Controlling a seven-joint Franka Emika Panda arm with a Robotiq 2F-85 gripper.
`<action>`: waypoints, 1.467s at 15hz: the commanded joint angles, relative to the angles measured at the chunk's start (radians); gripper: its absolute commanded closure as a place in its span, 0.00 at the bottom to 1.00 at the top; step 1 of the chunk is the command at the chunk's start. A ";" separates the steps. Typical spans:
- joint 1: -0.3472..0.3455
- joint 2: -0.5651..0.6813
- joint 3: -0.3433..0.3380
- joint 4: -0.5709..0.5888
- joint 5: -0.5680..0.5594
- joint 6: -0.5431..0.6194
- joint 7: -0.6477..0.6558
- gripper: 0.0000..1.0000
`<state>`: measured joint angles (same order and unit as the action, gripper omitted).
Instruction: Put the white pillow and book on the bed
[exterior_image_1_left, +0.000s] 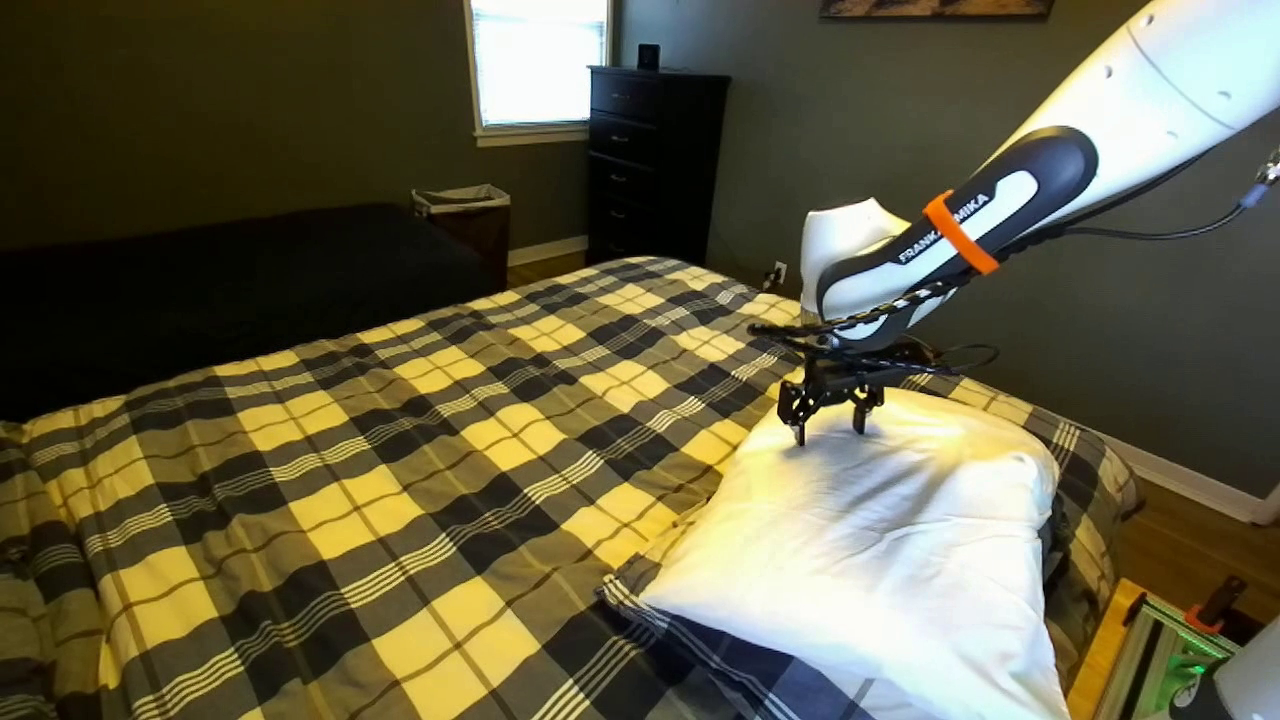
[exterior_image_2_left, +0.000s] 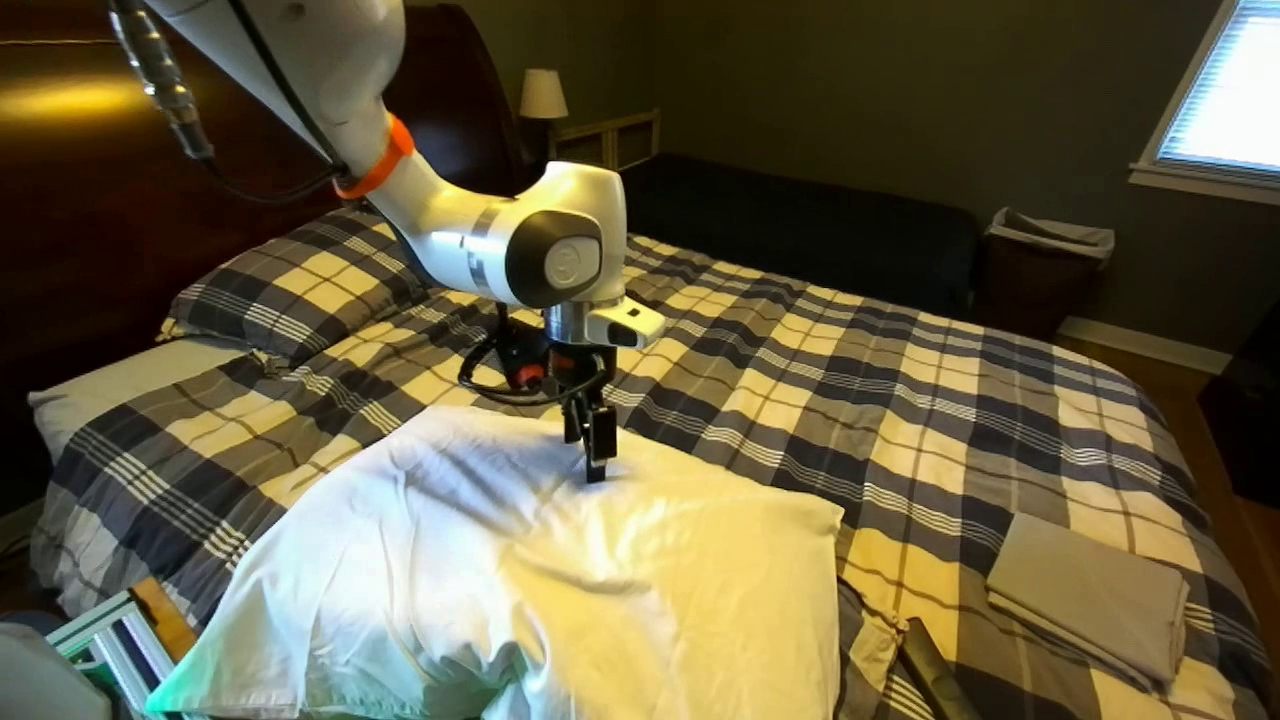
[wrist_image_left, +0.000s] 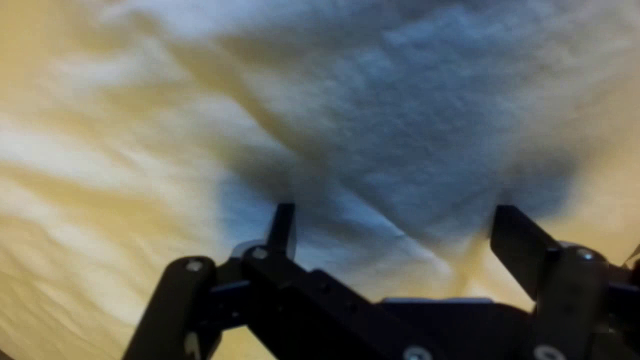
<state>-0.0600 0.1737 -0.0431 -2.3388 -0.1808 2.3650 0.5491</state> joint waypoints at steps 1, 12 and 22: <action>0.051 0.132 -0.037 0.105 -0.041 -0.062 0.068 0.00; 0.069 0.211 -0.079 0.212 0.000 -0.238 0.041 0.69; 0.041 0.109 -0.096 0.192 0.060 -0.292 0.015 0.99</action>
<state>-0.0045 0.3417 -0.1231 -2.1221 -0.1437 2.1036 0.5937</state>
